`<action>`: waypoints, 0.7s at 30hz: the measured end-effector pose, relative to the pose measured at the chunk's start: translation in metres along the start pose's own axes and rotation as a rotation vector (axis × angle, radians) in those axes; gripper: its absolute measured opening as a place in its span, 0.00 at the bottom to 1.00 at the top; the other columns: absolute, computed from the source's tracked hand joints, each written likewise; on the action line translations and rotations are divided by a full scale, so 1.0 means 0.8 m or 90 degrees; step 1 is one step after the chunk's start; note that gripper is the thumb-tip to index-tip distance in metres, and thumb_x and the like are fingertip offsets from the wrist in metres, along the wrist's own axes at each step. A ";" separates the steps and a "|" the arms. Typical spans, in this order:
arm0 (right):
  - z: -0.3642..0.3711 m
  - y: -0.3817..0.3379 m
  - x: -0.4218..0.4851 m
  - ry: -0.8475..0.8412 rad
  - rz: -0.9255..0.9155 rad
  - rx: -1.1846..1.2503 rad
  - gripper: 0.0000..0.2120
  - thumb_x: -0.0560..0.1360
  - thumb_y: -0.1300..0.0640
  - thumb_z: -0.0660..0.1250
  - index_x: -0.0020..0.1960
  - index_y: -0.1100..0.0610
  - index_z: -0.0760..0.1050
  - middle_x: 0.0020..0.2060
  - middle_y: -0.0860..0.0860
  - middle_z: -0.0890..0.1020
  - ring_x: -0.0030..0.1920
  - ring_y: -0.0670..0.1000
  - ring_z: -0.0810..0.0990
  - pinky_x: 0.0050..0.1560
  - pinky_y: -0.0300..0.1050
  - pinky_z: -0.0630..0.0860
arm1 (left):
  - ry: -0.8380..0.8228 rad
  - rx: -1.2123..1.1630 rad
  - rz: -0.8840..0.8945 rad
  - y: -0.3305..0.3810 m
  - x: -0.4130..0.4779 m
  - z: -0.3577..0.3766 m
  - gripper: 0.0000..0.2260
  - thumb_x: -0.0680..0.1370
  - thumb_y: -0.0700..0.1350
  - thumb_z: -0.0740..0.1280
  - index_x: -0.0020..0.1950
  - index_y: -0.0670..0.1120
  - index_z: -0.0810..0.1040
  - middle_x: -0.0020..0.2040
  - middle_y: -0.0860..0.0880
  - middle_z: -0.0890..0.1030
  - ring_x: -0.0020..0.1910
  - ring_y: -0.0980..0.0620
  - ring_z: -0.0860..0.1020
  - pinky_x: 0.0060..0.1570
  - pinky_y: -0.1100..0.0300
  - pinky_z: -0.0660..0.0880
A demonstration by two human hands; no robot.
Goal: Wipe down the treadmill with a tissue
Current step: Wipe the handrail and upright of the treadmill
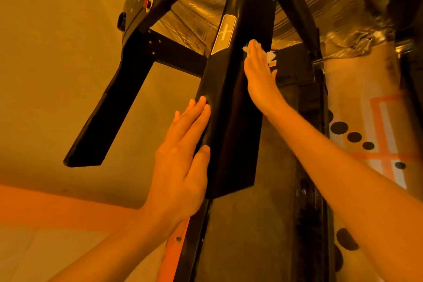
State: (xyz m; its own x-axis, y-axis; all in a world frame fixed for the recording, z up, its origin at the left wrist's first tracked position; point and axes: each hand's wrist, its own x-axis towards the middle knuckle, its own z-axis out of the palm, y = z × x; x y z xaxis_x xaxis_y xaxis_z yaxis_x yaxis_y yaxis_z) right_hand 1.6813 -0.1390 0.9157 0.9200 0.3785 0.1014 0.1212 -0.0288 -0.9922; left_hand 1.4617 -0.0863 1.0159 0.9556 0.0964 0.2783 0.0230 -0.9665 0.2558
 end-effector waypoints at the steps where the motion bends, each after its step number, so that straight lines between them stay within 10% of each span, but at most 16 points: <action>1: 0.006 -0.003 -0.016 0.005 -0.021 0.002 0.26 0.88 0.50 0.41 0.84 0.51 0.40 0.84 0.51 0.44 0.83 0.52 0.39 0.80 0.67 0.36 | 0.000 0.000 0.003 -0.001 0.000 0.000 0.27 0.80 0.47 0.55 0.79 0.43 0.68 0.81 0.50 0.66 0.82 0.54 0.59 0.81 0.49 0.52; 8: 0.063 -0.012 -0.303 -0.082 -0.207 0.080 0.27 0.86 0.38 0.38 0.84 0.39 0.40 0.83 0.40 0.40 0.83 0.48 0.38 0.79 0.48 0.34 | 0.004 -0.022 0.016 -0.008 -0.002 -0.001 0.25 0.82 0.45 0.54 0.78 0.40 0.69 0.80 0.48 0.67 0.82 0.52 0.60 0.80 0.44 0.55; 21: 0.087 0.005 -0.329 -0.027 -0.173 0.042 0.28 0.85 0.38 0.34 0.84 0.42 0.39 0.84 0.44 0.44 0.84 0.51 0.42 0.80 0.51 0.37 | 0.022 -0.012 -0.001 -0.006 -0.004 0.001 0.26 0.82 0.49 0.53 0.78 0.42 0.69 0.80 0.49 0.67 0.82 0.53 0.60 0.80 0.40 0.57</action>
State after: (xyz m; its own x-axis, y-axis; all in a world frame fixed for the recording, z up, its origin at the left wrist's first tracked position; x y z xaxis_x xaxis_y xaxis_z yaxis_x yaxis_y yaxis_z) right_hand 1.4140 -0.1741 0.8803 0.8408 0.4022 0.3622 0.3350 0.1389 -0.9319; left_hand 1.4589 -0.0818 1.0130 0.9451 0.1068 0.3088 0.0190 -0.9614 0.2743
